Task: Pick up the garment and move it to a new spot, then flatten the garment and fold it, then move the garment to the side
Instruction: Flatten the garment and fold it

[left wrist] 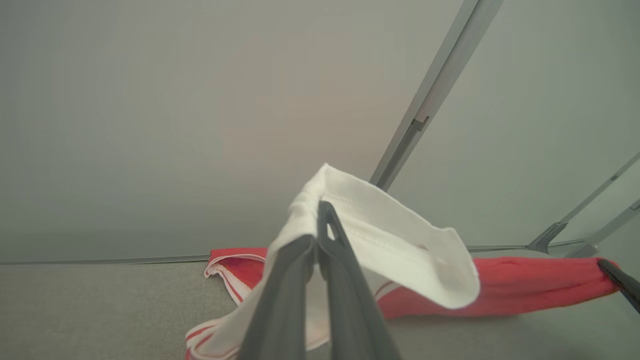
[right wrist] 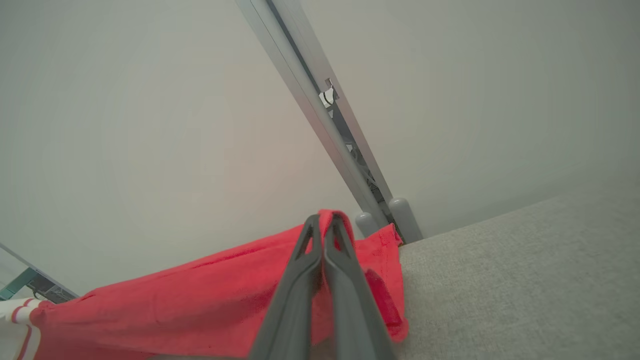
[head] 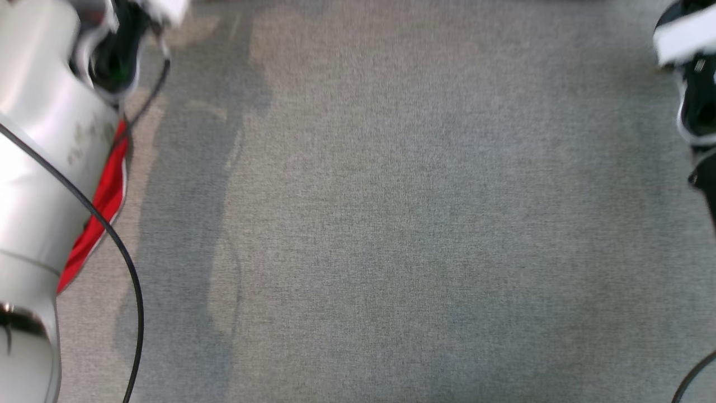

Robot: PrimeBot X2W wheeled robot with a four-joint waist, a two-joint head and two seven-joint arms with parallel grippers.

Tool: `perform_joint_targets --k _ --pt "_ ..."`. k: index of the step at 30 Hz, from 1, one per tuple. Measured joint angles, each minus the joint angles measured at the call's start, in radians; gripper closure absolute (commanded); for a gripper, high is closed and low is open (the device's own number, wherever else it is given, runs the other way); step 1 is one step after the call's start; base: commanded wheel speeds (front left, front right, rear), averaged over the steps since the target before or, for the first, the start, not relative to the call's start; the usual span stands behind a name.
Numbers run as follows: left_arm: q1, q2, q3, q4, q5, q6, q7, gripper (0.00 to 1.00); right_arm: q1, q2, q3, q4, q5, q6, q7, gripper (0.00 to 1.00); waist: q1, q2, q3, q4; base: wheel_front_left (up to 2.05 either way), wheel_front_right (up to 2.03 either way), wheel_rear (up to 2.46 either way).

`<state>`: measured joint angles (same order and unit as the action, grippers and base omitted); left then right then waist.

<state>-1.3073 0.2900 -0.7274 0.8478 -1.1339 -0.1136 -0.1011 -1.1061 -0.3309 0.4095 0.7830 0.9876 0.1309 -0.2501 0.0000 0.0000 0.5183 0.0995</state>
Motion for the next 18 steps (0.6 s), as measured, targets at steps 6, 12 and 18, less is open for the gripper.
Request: perform_joint_targets --k 6,12,18 --pt "0.107 0.04 -0.087 -0.007 0.053 -0.009 0.023 1.0 0.102 -0.017 0.074 0.007 0.072 0.0 -0.001 1.0 0.0 0.0 -0.067 0.002 0.0 0.0 0.0" --pt "0.214 0.084 -0.175 -0.024 0.099 -0.01 0.074 1.0 0.177 -0.039 0.157 0.017 0.127 0.0 0.016 1.0 0.0 0.0 -0.143 0.0 0.0 0.0 0.0" --pt "0.316 0.124 -0.262 -0.119 0.097 -0.015 0.171 1.0 0.238 -0.072 0.22 0.039 0.14 0.0 0.003 1.0 0.0 0.0 -0.207 -0.002 0.0 0.0 0.0"
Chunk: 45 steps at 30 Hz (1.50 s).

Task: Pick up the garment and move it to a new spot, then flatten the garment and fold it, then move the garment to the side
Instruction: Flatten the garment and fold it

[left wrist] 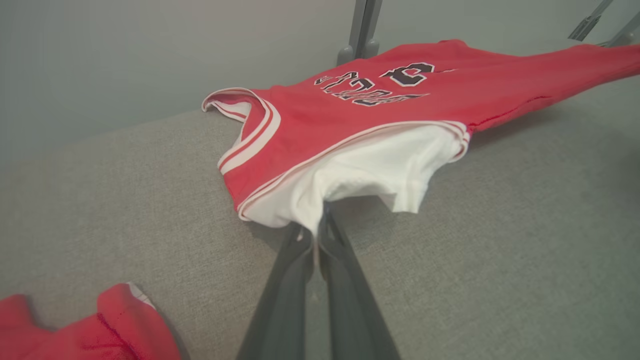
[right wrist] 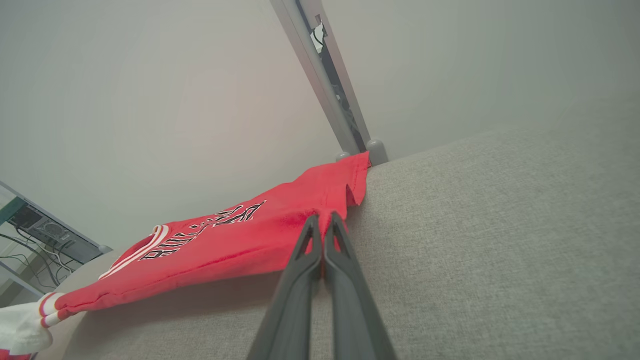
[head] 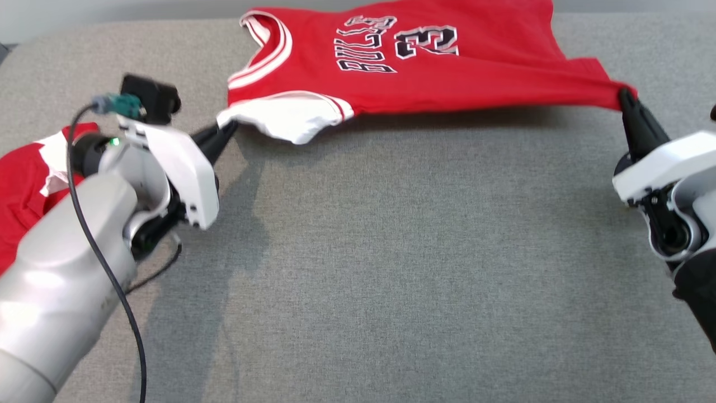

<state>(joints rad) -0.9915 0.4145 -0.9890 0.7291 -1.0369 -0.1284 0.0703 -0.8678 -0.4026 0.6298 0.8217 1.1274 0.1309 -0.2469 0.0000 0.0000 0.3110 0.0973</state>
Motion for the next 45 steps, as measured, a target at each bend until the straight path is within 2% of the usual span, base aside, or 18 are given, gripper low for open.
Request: perform_joint_targets --k 10,29,36,45 --pt "0.136 0.081 -0.112 -0.127 0.044 -0.001 0.044 1.0 0.091 -0.03 0.103 0.024 0.057 0.0 0.002 1.0 0.0001 0.0 -0.09 -0.008 0.0 0.0 0.0" --pt "0.312 0.182 -0.224 -0.375 0.06 0.035 0.15 1.0 0.177 -0.11 0.277 0.019 0.106 0.0 0.036 1.0 0.0 0.0 -0.214 -0.019 0.0 0.0 0.0" --pt "0.367 0.218 -0.225 -0.457 0.036 0.062 0.15 1.0 0.212 -0.157 0.329 -0.03 0.155 0.0 0.115 1.0 0.0 0.0 -0.244 -0.027 0.0 0.0 0.0" --pt "0.437 0.286 -0.228 -0.593 -0.026 0.073 0.185 1.0 0.294 -0.237 0.351 -0.179 0.293 0.0 0.231 1.0 0.0 0.0 -0.281 -0.036 0.0 0.0 0.0"
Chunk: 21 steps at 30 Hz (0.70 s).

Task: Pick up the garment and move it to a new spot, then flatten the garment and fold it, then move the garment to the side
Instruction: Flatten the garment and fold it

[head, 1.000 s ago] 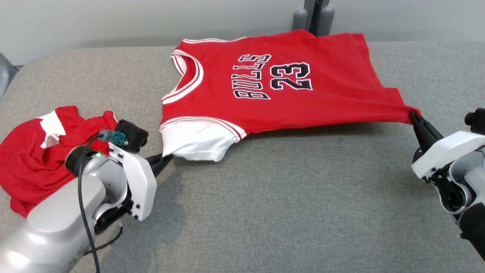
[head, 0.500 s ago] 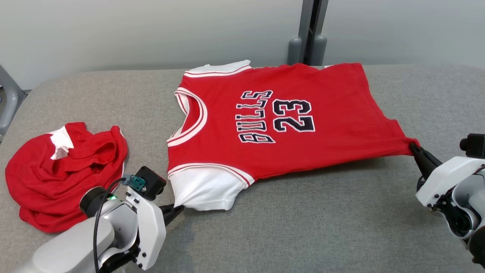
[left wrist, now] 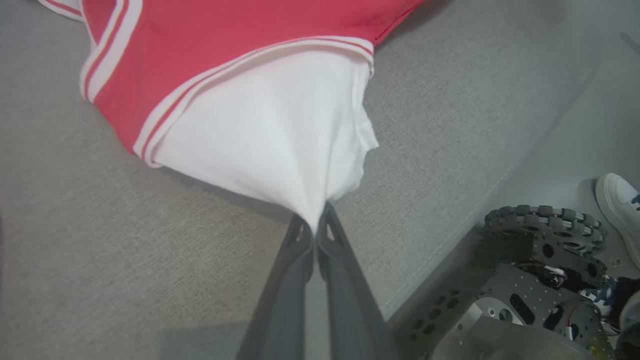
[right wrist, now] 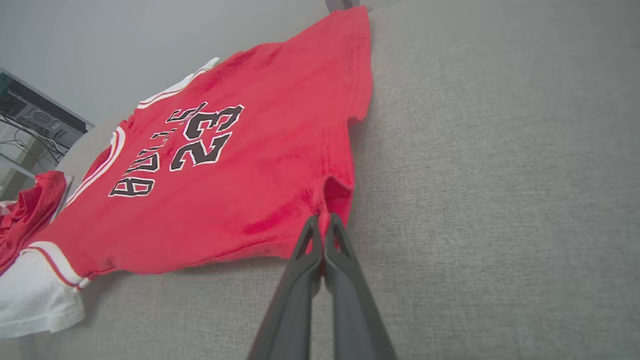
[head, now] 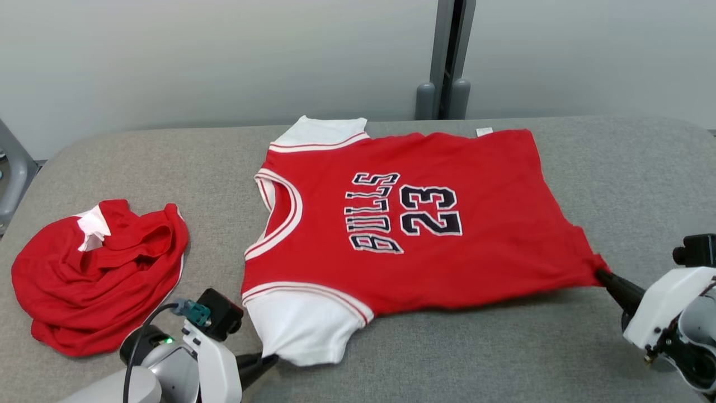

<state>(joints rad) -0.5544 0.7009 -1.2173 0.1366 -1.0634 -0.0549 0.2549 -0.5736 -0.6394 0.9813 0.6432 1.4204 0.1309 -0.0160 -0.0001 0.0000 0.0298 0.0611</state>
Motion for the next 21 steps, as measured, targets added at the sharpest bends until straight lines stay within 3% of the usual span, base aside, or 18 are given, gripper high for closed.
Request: perform_joint_targets --k 12,21 --pt "0.048 0.092 -0.014 -0.174 -0.072 -0.009 0.081 1.0 0.098 -0.137 0.03 -0.156 0.086 0.0 0.113 1.0 0.0 0.0 -0.024 -0.012 0.0 0.0 0.0" --pt "0.111 0.154 -0.021 -0.284 -0.189 -0.018 0.141 1.0 0.183 -0.22 0.038 -0.249 0.175 0.0 0.209 1.0 0.0001 0.0 -0.034 -0.025 0.0 0.0 0.0"
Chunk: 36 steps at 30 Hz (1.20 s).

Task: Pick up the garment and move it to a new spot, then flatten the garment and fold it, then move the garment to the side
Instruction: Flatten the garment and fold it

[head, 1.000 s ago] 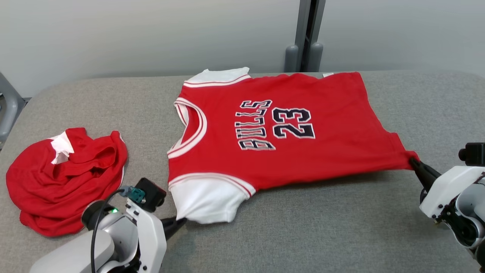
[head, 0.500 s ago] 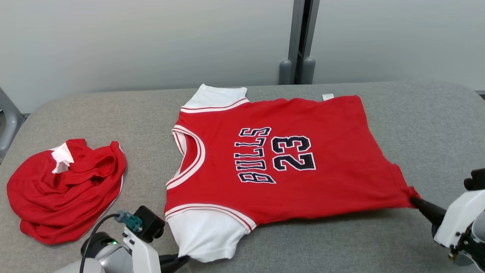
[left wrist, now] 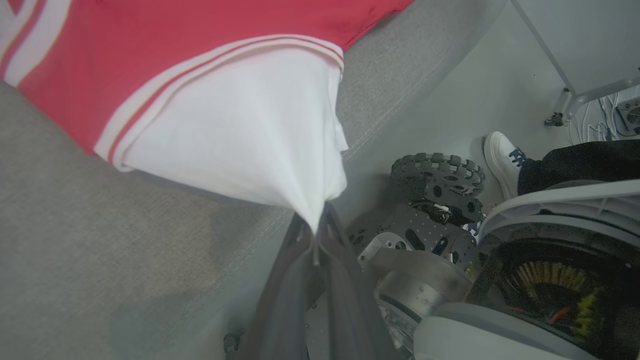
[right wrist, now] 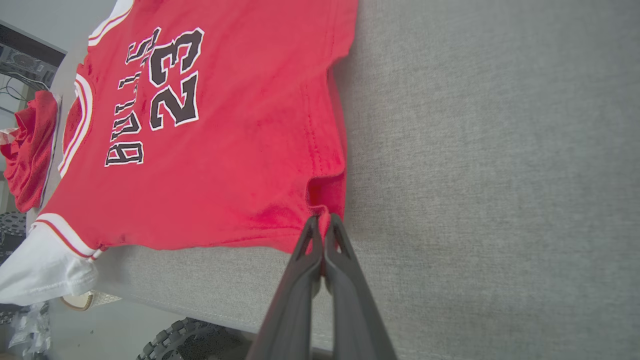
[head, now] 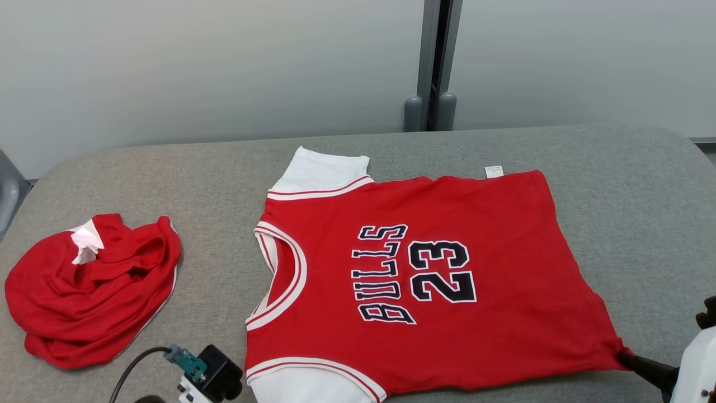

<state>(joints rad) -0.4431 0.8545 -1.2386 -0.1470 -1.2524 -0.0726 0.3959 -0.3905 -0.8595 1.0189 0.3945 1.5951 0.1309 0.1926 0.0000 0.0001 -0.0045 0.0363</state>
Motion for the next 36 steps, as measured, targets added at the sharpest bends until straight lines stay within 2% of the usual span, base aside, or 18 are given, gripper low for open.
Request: perform_joint_targets --k 4,13,26,29,32,36 --pt "0.02 0.018 0.001 -0.044 -0.053 0.004 0.019 1.0 0.019 -0.021 0.005 -0.04 0.021 0.0 0.025 1.0 0.0 0.0 -0.002 -0.006 0.0 0.0 0.0" --pt "0.023 0.035 0.018 -0.075 -0.064 0.01 0.012 1.0 0.031 -0.031 -0.007 -0.064 0.026 0.0 0.007 1.0 0.0 0.0 0.0 -0.005 0.0 0.0 0.0" --pt "0.005 0.031 0.132 -0.091 -0.209 0.02 -0.055 1.0 -0.037 -0.02 -0.061 -0.084 0.017 0.0 -0.047 1.0 0.0 0.0 0.028 -0.006 0.0 0.0 0.0" --pt "-0.003 0.004 0.196 -0.083 -0.268 0.021 -0.116 1.0 -0.067 -0.008 -0.075 -0.074 -0.004 0.0 -0.074 1.0 0.0 0.0 0.052 -0.006 0.0 0.0 0.0" --pt "-0.018 -0.019 0.245 -0.048 -0.281 0.027 -0.184 1.0 -0.085 0.004 -0.086 -0.053 -0.012 0.0 -0.091 1.0 0.0 0.0 0.07 -0.004 0.0 0.0 0.0" --pt "-0.032 -0.08 0.298 0.034 -0.305 0.042 -0.265 1.0 -0.1 0.02 -0.095 -0.025 -0.012 0.0 -0.098 1.0 -0.0001 0.0 0.094 0.001 0.0 0.0 0.0"
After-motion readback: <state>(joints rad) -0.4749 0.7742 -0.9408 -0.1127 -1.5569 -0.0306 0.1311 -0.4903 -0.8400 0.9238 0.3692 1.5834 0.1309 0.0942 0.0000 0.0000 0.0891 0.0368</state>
